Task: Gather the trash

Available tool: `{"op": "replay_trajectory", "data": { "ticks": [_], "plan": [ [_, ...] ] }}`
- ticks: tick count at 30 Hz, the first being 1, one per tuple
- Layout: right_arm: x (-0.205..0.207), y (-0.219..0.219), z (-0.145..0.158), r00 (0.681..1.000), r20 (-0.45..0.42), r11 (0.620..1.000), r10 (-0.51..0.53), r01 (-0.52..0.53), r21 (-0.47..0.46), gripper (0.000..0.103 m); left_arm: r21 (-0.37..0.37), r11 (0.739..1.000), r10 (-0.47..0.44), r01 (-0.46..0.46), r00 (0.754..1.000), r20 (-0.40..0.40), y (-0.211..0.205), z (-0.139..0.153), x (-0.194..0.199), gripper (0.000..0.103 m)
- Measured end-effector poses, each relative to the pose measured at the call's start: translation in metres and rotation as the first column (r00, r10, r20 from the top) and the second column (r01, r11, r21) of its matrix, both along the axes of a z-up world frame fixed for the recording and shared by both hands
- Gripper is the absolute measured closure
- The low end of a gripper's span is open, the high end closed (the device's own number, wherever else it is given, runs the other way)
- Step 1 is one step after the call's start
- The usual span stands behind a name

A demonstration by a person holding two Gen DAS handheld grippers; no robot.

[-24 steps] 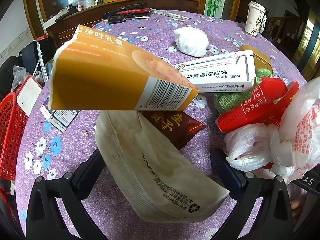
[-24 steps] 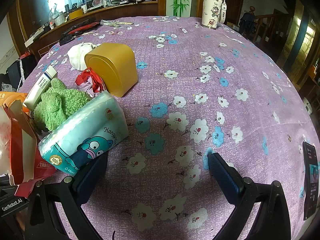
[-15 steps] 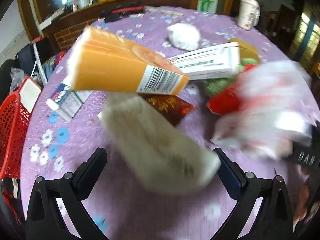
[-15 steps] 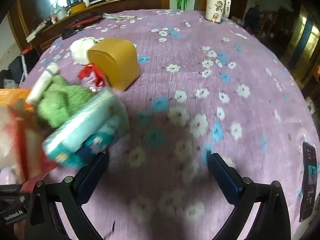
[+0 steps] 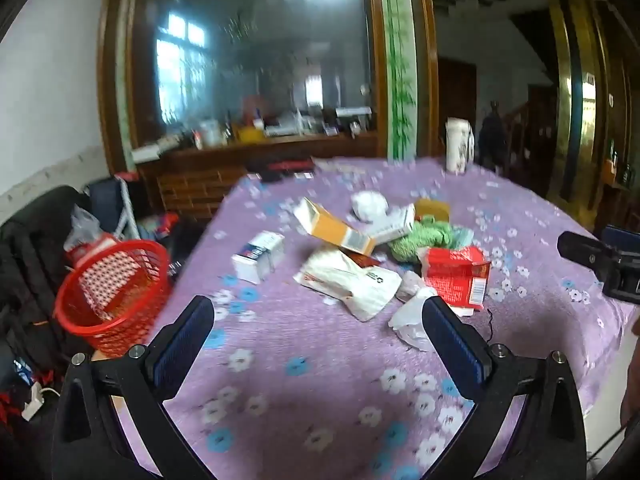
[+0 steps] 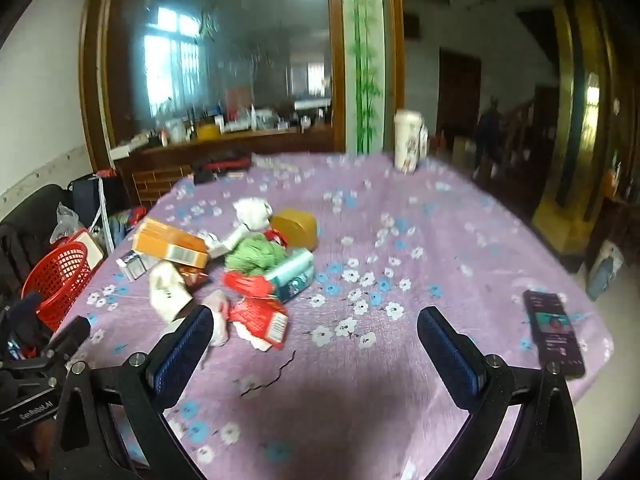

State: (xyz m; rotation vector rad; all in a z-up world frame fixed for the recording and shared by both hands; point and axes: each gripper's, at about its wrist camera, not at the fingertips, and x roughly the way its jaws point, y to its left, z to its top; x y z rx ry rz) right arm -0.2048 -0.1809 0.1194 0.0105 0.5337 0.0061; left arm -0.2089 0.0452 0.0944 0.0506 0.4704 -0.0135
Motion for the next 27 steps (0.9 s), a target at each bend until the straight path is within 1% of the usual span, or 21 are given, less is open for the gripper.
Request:
{"op": "replay_trajectory", "data": {
  "ticks": [1, 3, 5, 8, 11, 13, 15, 17, 19, 23, 25, 27],
  "plan": [
    [-0.01, 0.004, 0.0, 1.0, 0.023, 1.0, -0.019, 0.019, -0.002, 0.0, 0.002, 1.0, 0.01, -0.01, 1.0, 0.015, 0.003, 0.001, -0.008, 0.0],
    [-0.022, 0.006, -0.003, 0.999, 0.034, 0.999, -0.029, 0.028, 0.022, 0.0, -0.003, 0.999, 0.048, -0.048, 0.996, 0.074, 0.009, 0.001, -0.026, 0.0],
    [-0.034, 0.009, -0.008, 0.997, 0.052, 0.998, -0.05, 0.048, 0.03, 0.0, -0.001, 0.997, 0.075, -0.075, 0.992, 0.101, 0.016, -0.001, -0.036, 0.0],
    [-0.048, 0.012, -0.01, 0.994, 0.094, 0.997, -0.059, 0.055, 0.045, 0.0, -0.013, 0.996, 0.086, -0.086, 0.992, 0.087, 0.023, -0.006, -0.044, 0.0],
    [-0.055, 0.016, -0.006, 0.989, 0.138, 0.998, -0.055, 0.05, 0.039, 0.0, -0.007, 0.995, 0.101, -0.101, 0.99, 0.094, 0.023, -0.013, -0.052, 0.0],
    [-0.059, 0.017, -0.003, 0.984, 0.168, 0.998, -0.056, 0.052, 0.03, 0.0, -0.007, 0.994, 0.105, -0.105, 0.989, 0.101, 0.024, -0.013, -0.052, 0.0],
    [-0.063, 0.017, -0.001, 0.978, 0.199, 0.998, -0.056, 0.048, 0.045, 0.0, -0.008, 0.994, 0.112, -0.112, 0.987, 0.111, 0.023, -0.013, -0.051, 0.0],
    [-0.064, 0.018, 0.0, 0.975, 0.215, 0.998, -0.054, 0.048, 0.035, 0.0, 0.0, 0.994, 0.11, -0.11, 0.988, 0.108, 0.021, -0.015, -0.048, 0.0],
    [-0.06, 0.021, -0.002, 0.98, 0.196, 0.999, -0.045, 0.043, 0.015, 0.0, 0.009, 0.994, 0.109, -0.11, 0.988, 0.108, 0.018, -0.017, -0.046, 0.0],
    [-0.045, 0.026, -0.016, 0.995, 0.102, 1.0, -0.019, 0.018, 0.01, 0.0, 0.011, 0.996, 0.089, -0.09, 0.993, 0.071, 0.014, -0.021, -0.04, 0.0],
    [-0.043, 0.027, -0.02, 0.997, 0.078, 1.0, -0.012, 0.011, 0.016, 0.0, 0.01, 0.996, 0.086, -0.087, 0.995, 0.053, 0.014, -0.024, -0.039, 0.0],
    [-0.044, 0.027, -0.021, 0.997, 0.078, 1.0, -0.018, 0.017, 0.009, 0.0, 0.011, 0.996, 0.09, -0.091, 0.995, 0.052, 0.015, -0.025, -0.04, 0.0]
  ]
}}
